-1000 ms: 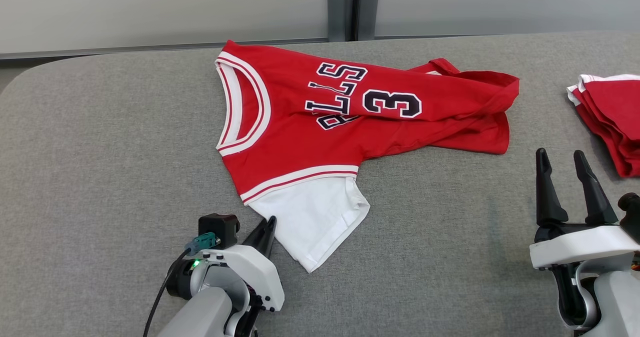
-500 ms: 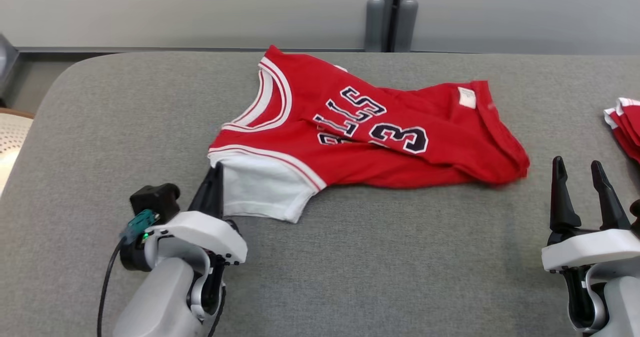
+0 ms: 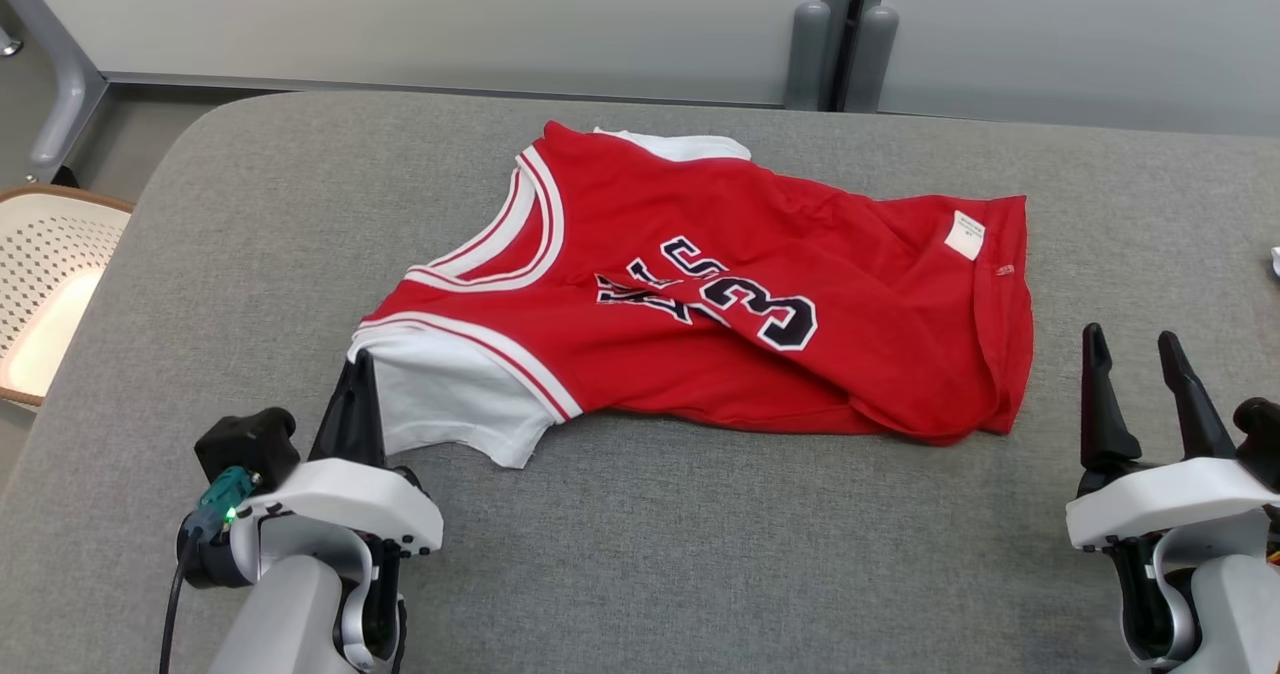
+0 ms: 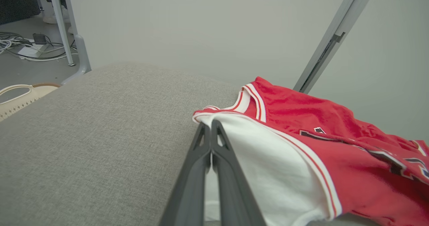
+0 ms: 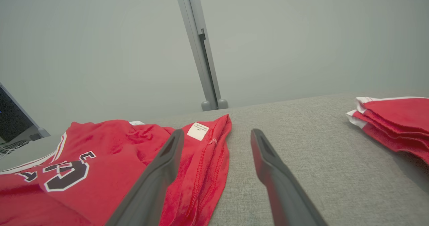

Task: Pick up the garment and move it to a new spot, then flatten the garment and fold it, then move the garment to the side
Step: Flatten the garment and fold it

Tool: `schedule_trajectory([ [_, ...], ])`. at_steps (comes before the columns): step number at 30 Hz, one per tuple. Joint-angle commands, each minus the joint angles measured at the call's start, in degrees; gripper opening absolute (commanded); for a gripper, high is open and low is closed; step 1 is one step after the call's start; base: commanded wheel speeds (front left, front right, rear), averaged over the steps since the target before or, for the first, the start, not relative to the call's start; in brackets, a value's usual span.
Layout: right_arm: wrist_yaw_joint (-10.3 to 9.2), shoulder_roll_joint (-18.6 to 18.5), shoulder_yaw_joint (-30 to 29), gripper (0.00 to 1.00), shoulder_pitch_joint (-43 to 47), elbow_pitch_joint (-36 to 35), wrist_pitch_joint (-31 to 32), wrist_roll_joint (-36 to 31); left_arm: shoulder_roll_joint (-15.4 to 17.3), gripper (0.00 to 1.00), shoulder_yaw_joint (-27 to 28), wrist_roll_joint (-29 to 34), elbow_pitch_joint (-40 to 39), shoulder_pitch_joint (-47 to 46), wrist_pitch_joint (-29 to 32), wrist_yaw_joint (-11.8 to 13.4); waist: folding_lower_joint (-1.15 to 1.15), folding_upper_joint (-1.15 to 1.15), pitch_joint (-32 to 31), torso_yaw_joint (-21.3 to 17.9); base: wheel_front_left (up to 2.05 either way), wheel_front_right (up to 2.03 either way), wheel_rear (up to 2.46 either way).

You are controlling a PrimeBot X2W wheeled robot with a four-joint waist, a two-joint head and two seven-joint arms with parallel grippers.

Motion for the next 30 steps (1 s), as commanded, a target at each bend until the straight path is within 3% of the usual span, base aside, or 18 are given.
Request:
schedule_trajectory([
  [1, 0.0, 0.06, 0.3, 1.0, -0.32, 0.06, 0.37, -0.39, -0.16, 0.02, 0.88, 0.99, 0.13, 0.83, -0.24, 0.03, 0.0, 0.0, -0.1, 0.26, 0.0, 0.0, 0.0],
  [2, 0.0, 0.09, 0.49, 1.0, -0.23, 0.11, 0.55, -0.46, -0.37, 0.31, 0.94, 1.43, 0.59, 1.17, -0.24, -0.27, 0.0, 0.0, -0.11, 0.36, 0.0, 0.0, 0.0],
  [3, 0.0, 0.13, 0.64, 1.0, -0.16, 0.16, 0.68, -0.44, -0.52, 0.73, 0.92, 1.81, 0.91, 1.34, -0.24, -0.5, 0.0, 0.0, -0.11, 0.46, 0.0, 0.0, 0.0],
  [4, 0.0, 0.24, 0.76, 1.0, -0.11, 0.21, 0.75, -0.37, -0.6, 1.0, 0.79, 2.22, 1.25, 1.36, -0.24, -0.71, 0.0, 0.0, -0.12, 0.54, 0.0, 0.0, 0.0],
  [9, 0.0, 0.62, 1.33, 1.0, 0.23, 0.16, 0.96, -0.1, -0.99, 1.0, 1.32, 3.8, 0.08, 1.07, -0.24, -1.54, 0.0, 0.0, -0.33, 0.83, 0.0, 0.0, 0.0],
  [16, 0.0, 1.34, 4.16, 1.0, 2.27, -0.24, 2.09, 1.68, -1.34, 1.0, 1.45, 4.47, -9.81, 4.03, -0.15, -4.29, 0.0, 0.0, -0.39, 1.13, 0.0, 0.0, 0.0],
  [30, 0.0, 1.14, 1.87, 1.0, -7.18, 10.12, 11.74, 0.42, -1.32, 1.0, -5.06, 1.45, -12.25, 3.73, -0.16, -4.32, 0.0, 0.0, 2.94, 3.3, 0.0, 0.0, 0.0],
])
